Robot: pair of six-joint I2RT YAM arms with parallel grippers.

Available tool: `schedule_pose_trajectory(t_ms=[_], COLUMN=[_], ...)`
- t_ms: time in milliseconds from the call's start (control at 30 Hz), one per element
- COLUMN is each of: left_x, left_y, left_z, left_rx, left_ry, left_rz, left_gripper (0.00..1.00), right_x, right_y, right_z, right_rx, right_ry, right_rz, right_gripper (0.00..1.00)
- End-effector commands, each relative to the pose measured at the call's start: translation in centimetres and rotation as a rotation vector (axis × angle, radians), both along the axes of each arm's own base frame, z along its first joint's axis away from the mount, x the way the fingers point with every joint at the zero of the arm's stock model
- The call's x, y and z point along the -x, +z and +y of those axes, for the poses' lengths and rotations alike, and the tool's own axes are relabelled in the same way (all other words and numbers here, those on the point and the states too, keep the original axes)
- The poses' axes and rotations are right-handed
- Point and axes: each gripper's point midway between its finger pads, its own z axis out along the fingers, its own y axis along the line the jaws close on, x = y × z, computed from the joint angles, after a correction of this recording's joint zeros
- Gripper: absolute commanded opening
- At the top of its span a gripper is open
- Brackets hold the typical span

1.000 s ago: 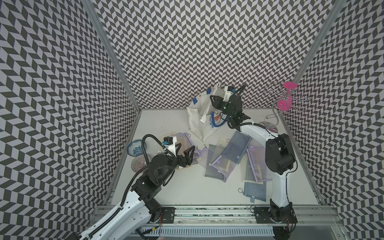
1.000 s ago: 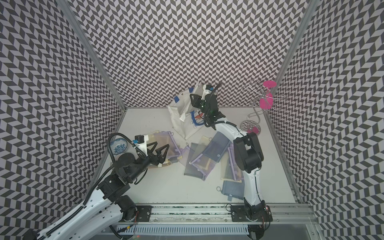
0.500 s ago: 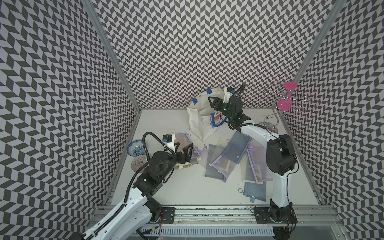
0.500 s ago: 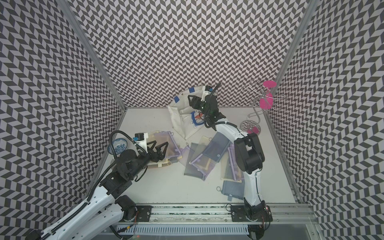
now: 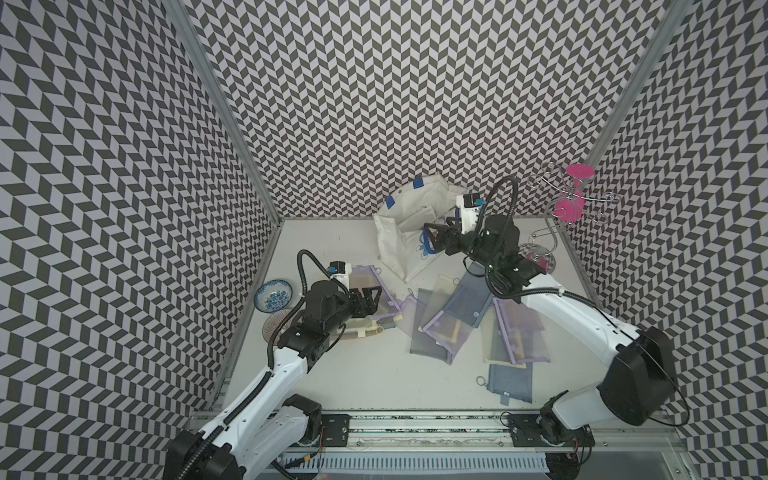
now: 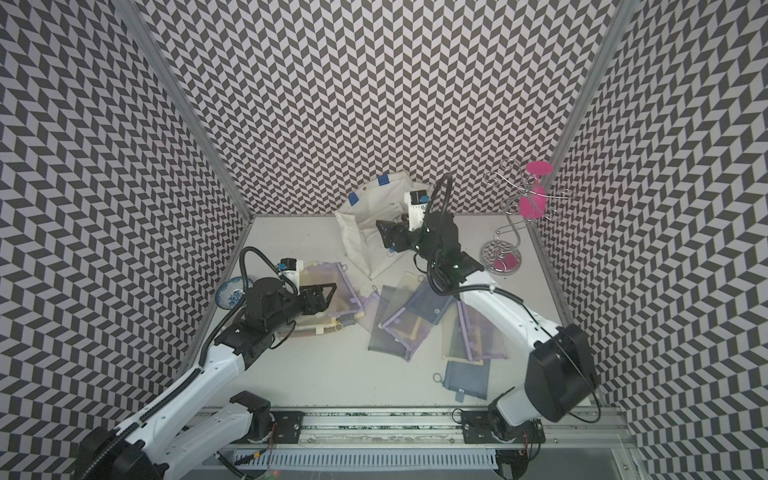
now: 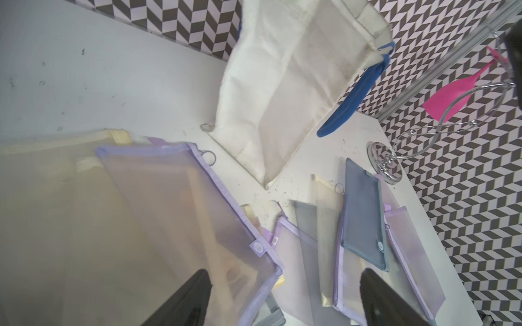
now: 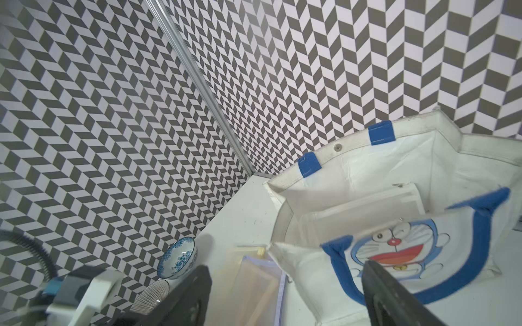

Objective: Put the pencil pouch into the canvas bag
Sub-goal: Place the pencil pouch in the canvas bag, then pick up the pencil pouch.

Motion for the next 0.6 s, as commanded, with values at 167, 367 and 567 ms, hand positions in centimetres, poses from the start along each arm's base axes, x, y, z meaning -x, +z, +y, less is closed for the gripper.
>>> schedule_pose_trajectory(t_ms=[167, 367, 567], left_x=[-2.3, -2.7, -3.2], left_y=[-3.2, -5.7, -7.7], left_z=[1.5, 2.0, 2.3], left_rx=[0.05, 0.093, 0.155], left_ry=[0.069, 0.122, 0.159], left_rz=[0.159, 0.23, 0.284], left_gripper=[0.76, 0.7, 0.65], right_x=[5.6, 7.7, 7.9], right_y=[-4.6, -6.0, -8.8], right_z=[0.6, 2.1, 2.6], right_rx=[0.055, 0.048, 0.083], right_ry=[0.167, 0.228, 0.239], right_rz=[-0.026, -0.03, 0.039], right_gripper=[0.87, 0.92, 0.94])
